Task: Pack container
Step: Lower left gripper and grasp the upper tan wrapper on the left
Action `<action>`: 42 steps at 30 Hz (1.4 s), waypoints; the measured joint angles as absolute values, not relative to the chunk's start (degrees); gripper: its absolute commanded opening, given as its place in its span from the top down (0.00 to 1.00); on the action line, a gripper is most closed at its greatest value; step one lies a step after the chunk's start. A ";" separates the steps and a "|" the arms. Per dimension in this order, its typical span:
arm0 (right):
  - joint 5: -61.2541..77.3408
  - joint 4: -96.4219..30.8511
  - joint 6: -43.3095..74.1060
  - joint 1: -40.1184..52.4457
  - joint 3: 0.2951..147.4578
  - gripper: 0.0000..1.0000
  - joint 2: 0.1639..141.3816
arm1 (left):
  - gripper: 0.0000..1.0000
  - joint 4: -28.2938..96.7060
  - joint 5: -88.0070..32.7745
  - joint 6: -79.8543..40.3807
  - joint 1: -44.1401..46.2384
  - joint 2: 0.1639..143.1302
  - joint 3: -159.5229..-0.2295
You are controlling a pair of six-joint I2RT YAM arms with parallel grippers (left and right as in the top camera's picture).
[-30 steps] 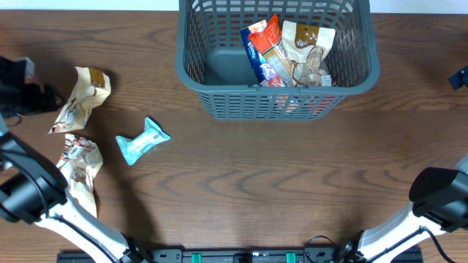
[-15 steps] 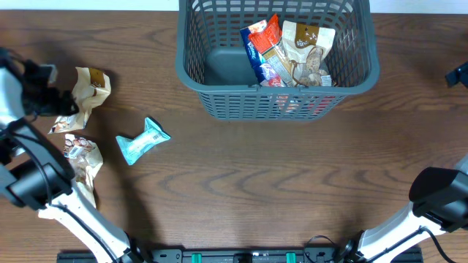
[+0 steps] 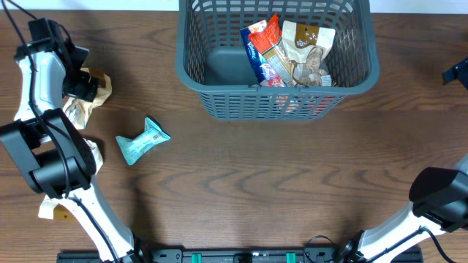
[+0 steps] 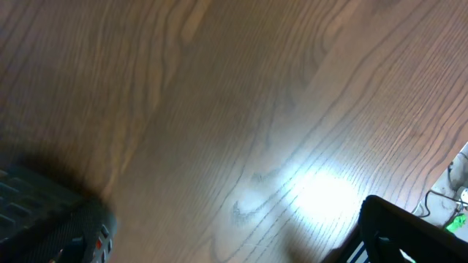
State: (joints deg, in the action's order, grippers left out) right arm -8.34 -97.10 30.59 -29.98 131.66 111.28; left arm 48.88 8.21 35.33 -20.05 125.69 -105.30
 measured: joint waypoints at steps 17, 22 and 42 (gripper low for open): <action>-8.32 -97.03 30.59 -29.98 131.66 0.01 111.28 | 0.01 53.76 1.78 34.52 -20.80 125.69 -105.30; -8.32 -97.03 30.59 -29.98 131.66 0.01 111.28 | 0.01 53.34 0.19 34.52 -20.80 125.69 -104.88; -8.19 -97.03 30.59 -29.98 131.66 0.01 111.28 | 0.01 47.92 -1.98 34.52 -27.57 125.67 -98.04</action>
State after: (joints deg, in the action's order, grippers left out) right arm -8.19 -97.03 30.59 -29.98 131.66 111.28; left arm 47.92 -1.98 34.52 -27.57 125.67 -98.04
